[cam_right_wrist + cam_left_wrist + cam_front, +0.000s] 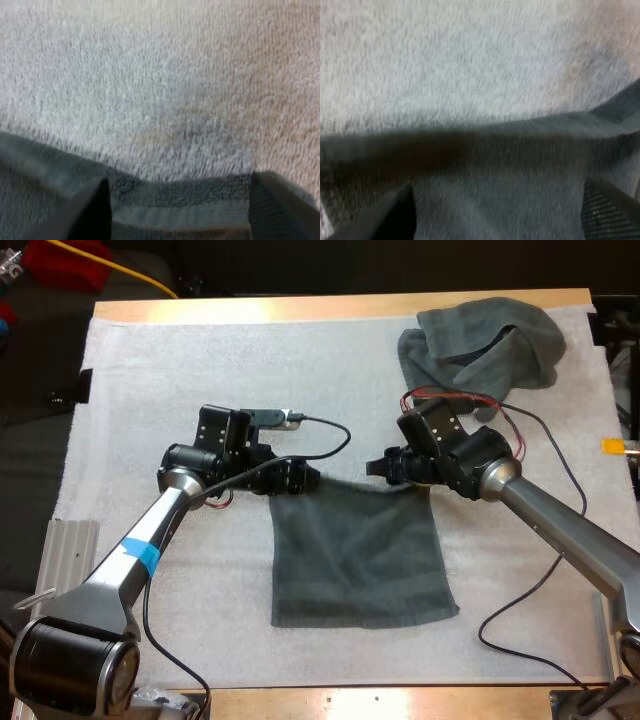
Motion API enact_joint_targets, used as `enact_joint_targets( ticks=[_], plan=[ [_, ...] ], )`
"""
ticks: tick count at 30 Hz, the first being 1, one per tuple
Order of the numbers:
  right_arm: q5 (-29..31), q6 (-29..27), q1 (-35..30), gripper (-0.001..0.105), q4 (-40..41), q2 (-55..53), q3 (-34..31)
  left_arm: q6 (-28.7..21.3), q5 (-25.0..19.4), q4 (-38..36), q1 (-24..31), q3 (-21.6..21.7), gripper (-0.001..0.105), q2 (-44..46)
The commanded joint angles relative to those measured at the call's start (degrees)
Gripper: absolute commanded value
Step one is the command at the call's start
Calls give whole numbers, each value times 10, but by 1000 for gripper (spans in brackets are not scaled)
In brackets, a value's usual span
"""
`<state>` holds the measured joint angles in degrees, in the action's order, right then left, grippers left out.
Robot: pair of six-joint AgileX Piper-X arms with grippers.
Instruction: Pick towel from pile, fold and stack
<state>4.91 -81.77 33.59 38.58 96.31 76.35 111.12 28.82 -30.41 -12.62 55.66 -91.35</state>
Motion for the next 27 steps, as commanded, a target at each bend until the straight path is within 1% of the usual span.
enact_joint_targets(
  ticks=[1,6,8,11,13,16,20,24,27],
  plan=[
    [5,-7,-3,58,2,1,1,10,5,18,1,2,67,2],
    [5,-29,-3,58,11,-2,1,14,7,41,1,2,67,2],
    [6,-40,-3,58,17,-6,1,14,21,41,1,2,67,2],
    [20,-52,-3,58,41,-19,1,14,54,39,1,2,67,6],
    [33,-66,-3,58,58,-30,1,14,58,31,1,2,67,16],
    [57,-80,-3,58,85,-47,1,0,58,16,1,2,65,44],
    [58,-84,-3,58,117,-74,1,-13,58,-7,1,2,64,87],
    [56,-84,-1,58,150,-102,1,-38,58,-44,1,2,64,142],
    [55,-84,-1,58,172,-125,1,-40,58,-67,1,2,64,181]
  ],
)
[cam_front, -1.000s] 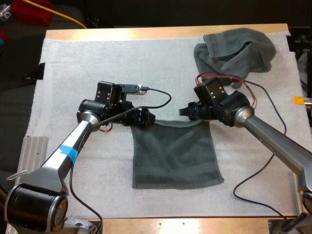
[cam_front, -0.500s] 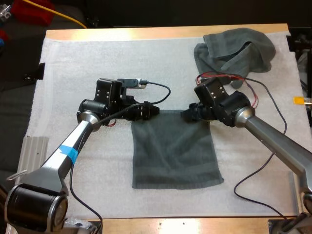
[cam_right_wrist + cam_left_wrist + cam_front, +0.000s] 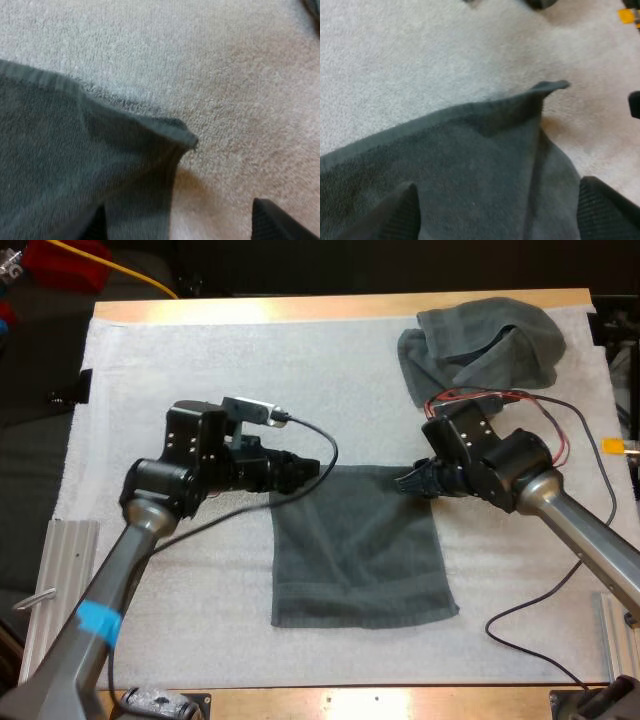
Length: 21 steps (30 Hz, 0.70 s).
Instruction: Pick towel from pile, fold and stack
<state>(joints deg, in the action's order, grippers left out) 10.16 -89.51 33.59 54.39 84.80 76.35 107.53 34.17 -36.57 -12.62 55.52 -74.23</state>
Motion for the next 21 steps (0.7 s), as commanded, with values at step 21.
enact_joint_targets(
  ticks=[21],
  plan=[
    [14,35,95,58,135,-145,1,-35,-31,-214,1,3,64,248]
  ],
)
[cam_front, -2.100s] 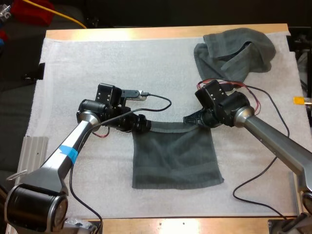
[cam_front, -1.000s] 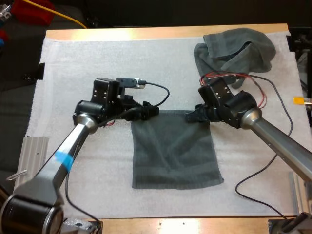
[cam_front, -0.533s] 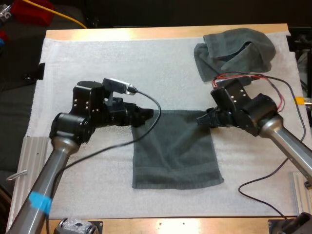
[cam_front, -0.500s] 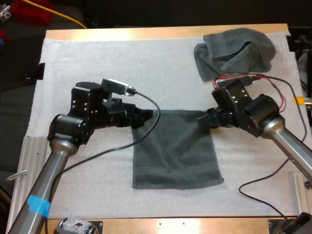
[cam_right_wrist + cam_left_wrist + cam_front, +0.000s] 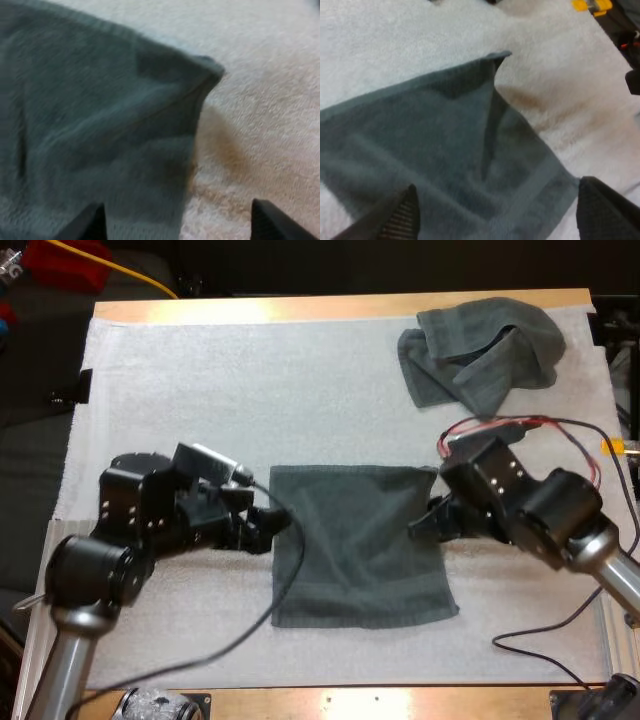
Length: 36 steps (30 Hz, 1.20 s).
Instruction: Pick towel from pile, fold and stack
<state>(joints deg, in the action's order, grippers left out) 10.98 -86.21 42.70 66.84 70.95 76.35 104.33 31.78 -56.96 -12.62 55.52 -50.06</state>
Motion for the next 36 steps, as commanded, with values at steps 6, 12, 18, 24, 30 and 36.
enact_joint_targets(
  ticks=[6,12,18,24,30,36],
  plan=[
    [25,32,41,58,43,-36,1,-5,-8,-72,1,3,64,56],
    [30,60,50,58,80,-68,1,-10,-37,-128,1,3,64,102],
    [31,86,50,58,116,-110,1,-18,-42,-193,1,3,64,140],
    [31,113,50,58,146,-150,1,-18,-53,-238,1,3,64,165],
    [22,133,50,58,162,-184,-15,-28,-81,-277,1,-2,64,170],
    [7,169,50,58,154,-232,-100,-28,-81,-288,1,-47,64,170]
  ],
)
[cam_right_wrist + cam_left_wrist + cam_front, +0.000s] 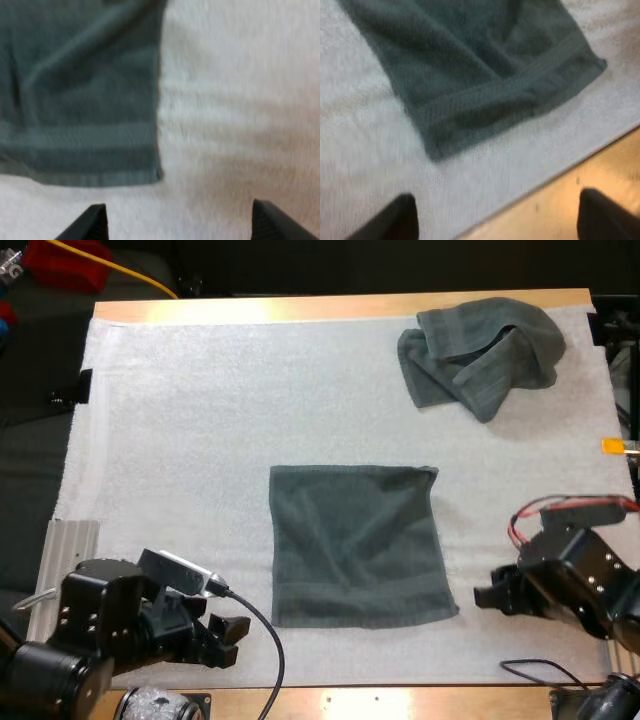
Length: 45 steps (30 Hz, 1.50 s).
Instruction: Pick towel from pile, fold and stack
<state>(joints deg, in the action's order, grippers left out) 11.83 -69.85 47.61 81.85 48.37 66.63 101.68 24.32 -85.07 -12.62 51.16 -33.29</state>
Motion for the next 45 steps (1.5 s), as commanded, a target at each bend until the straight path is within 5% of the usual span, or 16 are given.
enact_joint_targets(
  ticks=[1,9,23,45],
  plan=[
    [-2,8,1,58,-1,-12,-15,-2,-6,-8,1,-11,64,2],
    [-53,20,1,58,-107,-56,-137,-2,-31,-8,1,-58,64,2],
    [-145,99,-3,58,-340,-56,-337,-2,-31,-8,1,-61,64,2],
    [-396,172,-207,58,-637,4,-488,-2,-27,-8,1,-61,64,2]
  ],
)
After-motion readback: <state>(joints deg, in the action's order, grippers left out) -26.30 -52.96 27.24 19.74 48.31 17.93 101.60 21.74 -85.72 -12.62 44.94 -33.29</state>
